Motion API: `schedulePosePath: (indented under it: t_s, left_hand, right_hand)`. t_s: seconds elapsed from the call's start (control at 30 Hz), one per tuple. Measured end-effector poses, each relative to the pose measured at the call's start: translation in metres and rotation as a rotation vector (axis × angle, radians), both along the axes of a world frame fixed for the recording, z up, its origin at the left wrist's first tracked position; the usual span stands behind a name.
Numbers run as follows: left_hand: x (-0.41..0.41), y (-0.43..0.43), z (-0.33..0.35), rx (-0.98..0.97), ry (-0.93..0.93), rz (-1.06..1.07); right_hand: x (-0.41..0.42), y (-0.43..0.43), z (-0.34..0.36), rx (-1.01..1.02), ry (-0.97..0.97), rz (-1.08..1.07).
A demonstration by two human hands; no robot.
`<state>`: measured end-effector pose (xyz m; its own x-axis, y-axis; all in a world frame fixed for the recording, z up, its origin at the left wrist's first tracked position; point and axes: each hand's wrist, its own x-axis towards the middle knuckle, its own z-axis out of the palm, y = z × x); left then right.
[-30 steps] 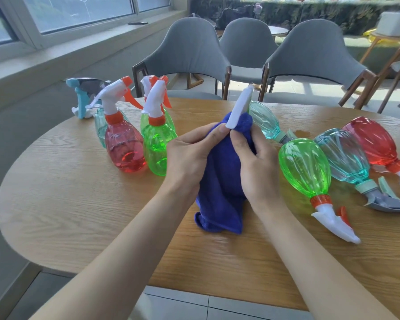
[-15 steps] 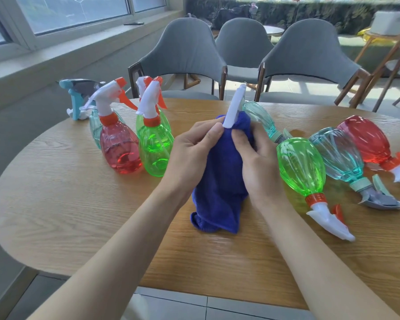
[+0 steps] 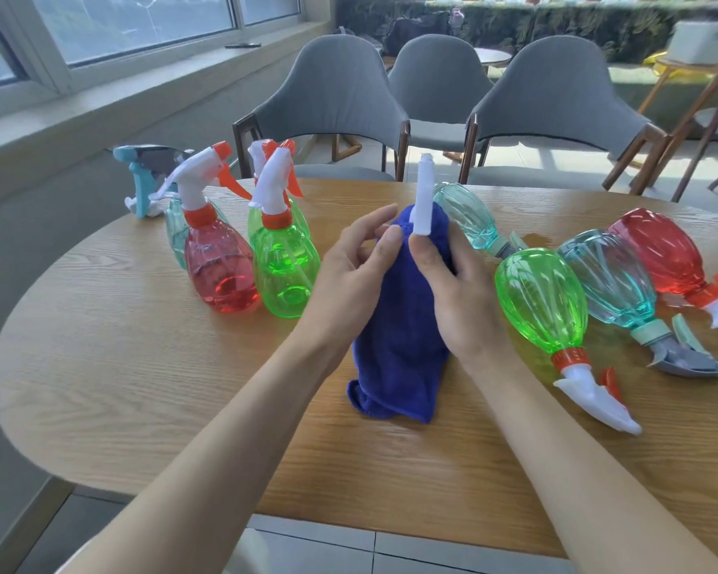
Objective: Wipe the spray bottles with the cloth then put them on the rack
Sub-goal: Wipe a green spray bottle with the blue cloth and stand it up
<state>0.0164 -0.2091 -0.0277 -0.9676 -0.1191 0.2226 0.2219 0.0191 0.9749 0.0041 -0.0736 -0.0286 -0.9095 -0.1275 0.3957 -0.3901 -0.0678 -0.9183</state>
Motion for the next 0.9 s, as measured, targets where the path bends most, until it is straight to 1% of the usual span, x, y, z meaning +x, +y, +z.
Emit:
schedulePosePath:
  t_s: [0.07, 0.13, 0.3, 0.37, 0.47, 0.6, 0.7, 0.77, 0.83, 0.9]
  left_hand:
    - [-0.001, 0.001, 0.001, -0.057, 0.000, -0.070]
    - [0.003, 0.005, 0.002, -0.078, 0.034, -0.055]
    - [0.007, 0.011, -0.003, 0.002, 0.088, 0.017]
    - [0.006, 0.009, -0.003, 0.030, 0.075, 0.036]
    - [0.006, 0.009, -0.002, 0.101, 0.063, 0.095]
    - [0.002, 0.008, -0.003, 0.049, 0.092, 0.169]
    - [0.001, 0.007, -0.005, 0.077, 0.090, 0.182]
    - [0.000, 0.006, -0.007, 0.097, 0.065, 0.166]
    - [0.001, 0.005, -0.004, 0.122, 0.023, 0.099]
    - [0.003, 0.005, 0.000, 0.083, -0.007, 0.025]
  right_hand:
    - [-0.003, 0.003, -0.002, -0.064, -0.049, 0.026]
    - [-0.006, 0.005, -0.003, -0.104, -0.092, 0.012]
    - [-0.005, 0.006, -0.004, -0.167, -0.139, 0.002]
    - [-0.002, 0.004, -0.003, -0.136, -0.102, -0.015]
    - [0.003, -0.002, -0.002, -0.039, -0.022, -0.039]
    - [0.007, -0.008, 0.000, 0.017, 0.016, -0.054]
    - [0.005, -0.008, 0.000, 0.041, 0.024, -0.070]
    - [0.003, -0.008, -0.002, 0.043, 0.027, -0.077]
    - [0.001, -0.007, -0.003, 0.021, 0.010, -0.061]
    - [0.000, -0.004, -0.002, -0.016, -0.023, -0.038]
